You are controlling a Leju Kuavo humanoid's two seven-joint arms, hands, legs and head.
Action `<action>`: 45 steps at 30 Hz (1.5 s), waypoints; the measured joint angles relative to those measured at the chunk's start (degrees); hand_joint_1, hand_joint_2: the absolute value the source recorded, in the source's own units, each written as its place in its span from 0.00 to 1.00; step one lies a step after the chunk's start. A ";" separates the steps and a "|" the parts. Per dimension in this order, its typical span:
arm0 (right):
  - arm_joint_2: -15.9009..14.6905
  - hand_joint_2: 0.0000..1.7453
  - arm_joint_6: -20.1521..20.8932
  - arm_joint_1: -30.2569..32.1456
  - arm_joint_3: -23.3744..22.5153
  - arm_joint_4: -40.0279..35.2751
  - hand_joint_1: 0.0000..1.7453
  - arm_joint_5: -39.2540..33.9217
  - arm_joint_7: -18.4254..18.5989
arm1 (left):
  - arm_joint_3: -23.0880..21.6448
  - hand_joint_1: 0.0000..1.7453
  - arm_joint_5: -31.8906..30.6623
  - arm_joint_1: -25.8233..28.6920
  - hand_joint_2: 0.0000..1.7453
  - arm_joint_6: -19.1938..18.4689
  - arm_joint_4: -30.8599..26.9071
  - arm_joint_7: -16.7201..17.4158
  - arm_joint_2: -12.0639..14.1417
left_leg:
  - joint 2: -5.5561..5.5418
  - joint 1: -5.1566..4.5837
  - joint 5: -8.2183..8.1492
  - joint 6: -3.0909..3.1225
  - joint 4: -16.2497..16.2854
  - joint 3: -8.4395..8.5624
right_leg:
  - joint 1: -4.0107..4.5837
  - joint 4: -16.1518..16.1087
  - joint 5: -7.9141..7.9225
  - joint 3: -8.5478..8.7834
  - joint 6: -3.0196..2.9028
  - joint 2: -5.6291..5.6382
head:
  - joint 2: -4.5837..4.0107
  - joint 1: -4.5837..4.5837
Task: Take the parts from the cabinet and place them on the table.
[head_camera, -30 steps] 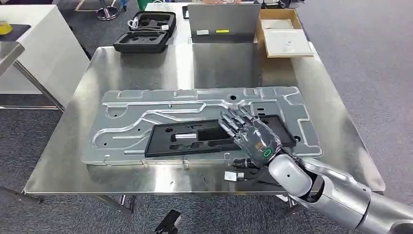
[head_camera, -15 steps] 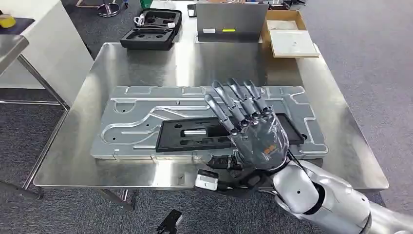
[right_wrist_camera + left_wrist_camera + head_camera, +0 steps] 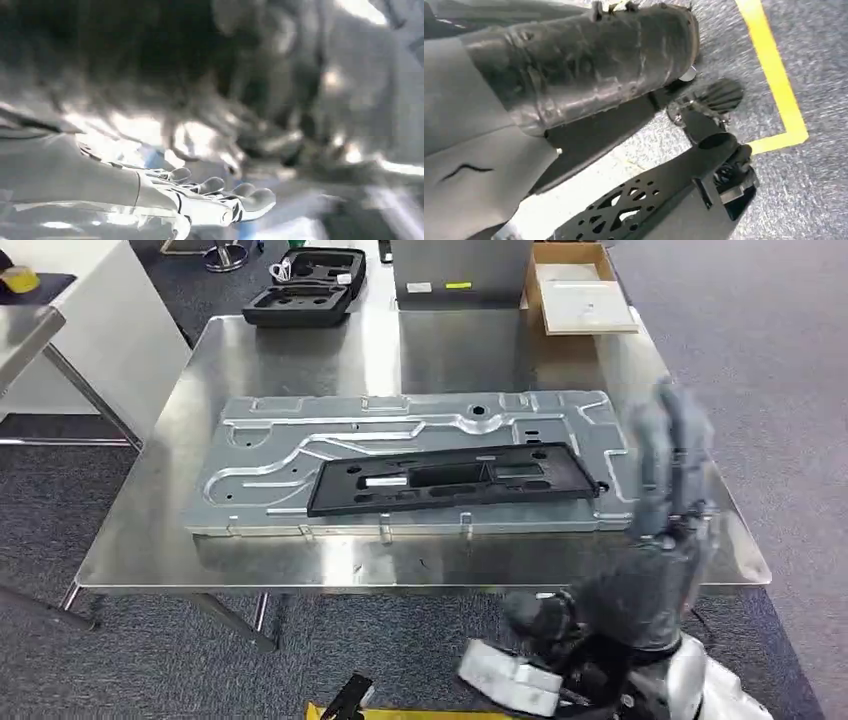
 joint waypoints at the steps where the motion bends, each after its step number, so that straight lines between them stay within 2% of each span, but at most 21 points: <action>1: 0.22 0.00 -0.95 3.04 -2.41 -2.32 0.00 -5.38 -0.91 | 0.45 0.00 0.73 0.04 0.00 0.07 0.00 -0.39 0.02 | -0.10 -0.24 -0.88 0.29 -2.84 1.37 | 0.16 -0.12 0.44 -0.05 0.37 -0.11 | 0.02 -0.09; 6: 4.84 0.00 -1.81 17.51 -16.84 -8.15 0.00 -32.01 -19.62 | 2.32 0.00 3.23 2.14 0.00 0.20 0.00 -2.14 0.37 | 0.04 -0.32 2.69 2.57 -3.75 0.40 | -0.29 -1.32 2.25 0.18 2.23 -0.20 | 0.00 0.74; 9: 8.53 0.00 -1.83 26.31 -27.44 -7.45 0.00 -48.31 -28.34 | 3.54 0.00 4.61 2.93 0.00 0.15 0.00 -2.71 0.42 | 0.16 -0.51 5.11 3.66 -4.07 -1.74 | -0.21 7.33 -9.06 -2.03 2.29 -0.03 | 0.02 1.29; 11: 10.54 0.00 -1.81 29.61 -33.46 -5.17 0.00 -56.70 -33.38 | 3.96 0.00 5.35 3.43 0.00 0.13 0.00 -2.73 0.48 | 0.24 -0.78 6.52 3.67 -3.97 -3.79 | -0.21 14.37 -12.30 -2.77 2.48 -0.03 | 0.00 1.31; 13: 11.85 0.00 -1.81 32.51 -37.11 -2.48 0.00 -63.64 -35.54 | 4.77 0.00 6.27 3.46 0.00 0.20 0.00 -2.66 0.55 | 0.33 -0.97 8.00 3.51 -3.60 -6.27 | -0.21 15.10 -8.63 -0.52 2.54 -0.04 | 0.00 1.27; 15: 13.01 0.00 -1.81 35.47 -40.44 2.00 0.00 -68.23 -37.23 | 5.38 0.00 7.32 3.44 0.00 0.33 0.00 -2.40 0.57 | 0.29 -0.96 9.12 3.17 -3.03 -8.38 | -0.25 7.62 -6.13 5.95 2.37 -0.09 | 0.00 1.29; 17: 14.10 0.00 -1.63 37.07 -43.47 7.54 0.00 -74.05 -38.91 | 6.12 0.00 7.80 3.34 0.00 0.46 0.00 -2.20 0.66 | 0.10 -1.35 9.60 2.59 -1.75 -9.41 | 0.18 -2.86 -10.42 12.95 2.11 -0.33 | 0.00 1.36; 21: 14.80 0.00 2.36 37.79 -45.30 23.50 0.00 -89.19 -40.83 | 6.73 0.00 8.22 3.47 0.00 0.31 0.00 -1.44 0.79 | 0.12 -0.37 10.87 1.16 -1.89 -9.24 | 0.72 -2.59 -8.69 11.56 0.27 -0.26 | 0.00 1.22; 22: 14.84 0.00 4.20 36.92 -45.56 28.29 0.00 -92.18 -41.35 | 6.93 0.00 8.22 3.43 0.00 0.22 0.00 -1.44 0.79 | 0.07 -0.12 8.48 1.01 -0.58 -10.00 | 0.71 -2.62 -7.97 10.95 -0.08 -0.57 | 0.00 1.27; 24: 14.99 0.00 8.09 33.78 -46.26 39.67 0.00 -96.87 -40.92 | 7.34 0.00 8.19 3.31 0.00 0.04 0.00 -1.51 0.79 | 0.08 -0.22 0.75 0.62 5.61 -11.77 | 0.57 -2.63 -6.40 8.93 -0.61 -0.42 | 0.00 0.46; 26: 15.74 0.00 10.39 30.84 -46.35 50.49 0.00 -97.33 -37.65 | 7.43 0.00 8.15 3.21 0.00 0.00 0.00 -1.57 0.92 | 0.10 -0.13 -3.26 0.12 13.05 -12.60 | 0.55 -2.52 -4.83 7.22 -0.51 -0.37 | 0.02 0.42; 28: 16.43 0.00 12.31 29.52 -46.33 59.11 0.00 -95.66 -32.56 | 7.43 0.00 7.80 3.24 0.00 -0.09 0.00 -1.05 1.03 | 0.13 -0.12 -0.19 -0.04 14.34 -10.63 | 0.55 -2.31 -3.54 5.12 -0.39 -0.90 | 0.00 0.39; 30: 17.81 0.00 16.15 28.14 -46.13 66.33 0.00 -93.12 -25.74 | 7.45 0.00 6.45 3.25 0.00 -0.20 0.00 0.50 1.11 | 0.10 -0.15 3.56 0.33 7.00 -4.38 | 0.55 -2.00 -2.42 3.34 -0.22 -0.95 | 0.00 0.35; 32: 19.19 0.00 20.76 27.19 -45.19 71.58 0.00 -90.26 -19.83 | 7.34 0.00 4.36 3.24 0.00 -0.74 0.00 2.25 1.18 | -0.10 -0.58 1.17 1.18 -3.64 2.99 | 0.78 -1.84 -1.48 2.63 0.24 -0.86 | 0.00 0.35; 33: 19.65 0.00 22.75 26.95 -44.42 73.67 0.00 -88.37 -17.45 | 7.15 0.00 3.07 3.23 0.00 -1.09 0.00 3.11 1.18 | -0.09 -0.68 0.44 1.20 -5.59 3.83 | 0.62 -1.95 -0.85 2.57 0.54 -0.92 | 0.00 0.48; 36: 21.16 0.00 25.95 26.18 -40.63 79.21 0.00 -83.15 -13.77 | 5.79 0.00 0.33 3.18 0.00 -1.40 0.00 5.12 1.16 | 0.07 -0.89 2.23 2.15 -5.77 2.66 | 0.35 -2.65 0.69 2.50 1.55 -0.76 | 0.00 0.41; 37: 21.22 0.00 26.26 25.91 -39.53 80.73 0.00 -82.45 -13.44 | 5.51 0.00 0.04 3.06 0.00 -1.40 0.00 5.38 1.03 | 0.68 -0.56 2.97 2.57 -6.11 2.40 | 0.10 -1.87 -0.71 2.30 1.65 -0.54 | 0.00 0.48; 39: 21.84 0.00 27.62 25.86 -37.36 83.02 0.00 -80.61 -12.59 | 4.96 0.00 -0.77 2.61 0.00 -1.44 0.00 5.97 0.76 | 0.55 -0.73 4.13 3.68 -5.92 0.81 | 0.09 3.88 -7.89 0.51 1.76 -0.31 | 0.00 0.90; 41: 22.03 0.00 29.34 25.40 -35.55 84.53 0.00 -77.11 -11.67 | 4.05 0.00 -2.13 2.38 0.00 -1.53 0.00 6.78 0.51 | 0.69 -0.86 5.37 3.73 -5.59 -0.70 | 0.09 12.34 -13.40 -1.04 2.13 -0.15 | 0.00 0.87; 43: 22.36 0.00 30.72 24.87 -32.70 86.13 0.00 -73.79 -10.64 | 3.03 0.00 -3.77 1.83 0.00 -1.88 0.00 7.70 0.46 | 0.82 -0.82 6.61 3.53 -4.97 -3.06 | -0.04 15.39 -10.83 -0.06 2.49 -0.16 | 0.00 0.90; 45: 22.55 0.00 31.65 24.40 -28.42 87.78 0.00 -71.20 -9.62 | 1.20 0.00 -5.96 0.82 0.00 -2.47 0.00 9.22 0.18 | 0.85 -0.62 7.56 3.06 -3.76 -5.61 | -0.43 11.71 -5.85 3.95 2.80 -0.19 | 0.00 0.88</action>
